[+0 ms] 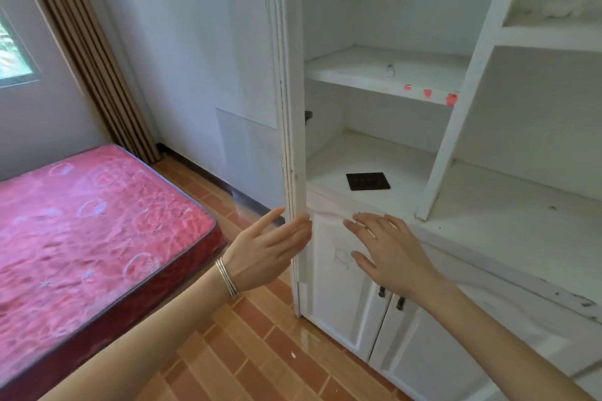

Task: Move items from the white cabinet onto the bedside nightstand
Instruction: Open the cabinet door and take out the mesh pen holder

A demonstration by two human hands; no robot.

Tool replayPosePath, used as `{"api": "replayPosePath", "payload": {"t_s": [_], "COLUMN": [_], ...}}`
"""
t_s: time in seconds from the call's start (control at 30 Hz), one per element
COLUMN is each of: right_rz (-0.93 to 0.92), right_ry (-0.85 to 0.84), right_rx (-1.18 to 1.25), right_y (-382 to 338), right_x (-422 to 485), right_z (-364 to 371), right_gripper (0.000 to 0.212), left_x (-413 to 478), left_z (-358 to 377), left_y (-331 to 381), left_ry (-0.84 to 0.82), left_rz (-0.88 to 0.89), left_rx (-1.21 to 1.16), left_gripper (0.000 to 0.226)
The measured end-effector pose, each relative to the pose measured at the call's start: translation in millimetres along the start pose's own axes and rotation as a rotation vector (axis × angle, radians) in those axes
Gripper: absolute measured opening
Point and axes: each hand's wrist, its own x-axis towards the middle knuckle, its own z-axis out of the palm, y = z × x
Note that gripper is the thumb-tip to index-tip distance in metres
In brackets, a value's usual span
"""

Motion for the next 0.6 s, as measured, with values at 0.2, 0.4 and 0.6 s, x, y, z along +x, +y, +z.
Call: {"api": "replayPosePath", "payload": {"t_s": [0.2, 0.4, 0.6], "right_rz": [0.012, 0.012, -0.021], "right_ry": [0.031, 0.073, 0.082], "right_rx": [0.023, 0.01, 0.013], "right_y": [-54, -94, -123], "right_x": [20, 39, 58], "right_z": [1, 6, 16], "right_gripper": [0.049, 0.05, 0.043], "left_x": [-51, -92, -131], "left_z": [6, 6, 10], "left_y": [-30, -60, -83], "left_ry": [0.048, 0.055, -0.019], "left_rz": [0.001, -0.01, -0.127], "left_rx": [-0.018, -0.046, -0.072], "left_gripper": [0.044, 0.049, 0.05]}}
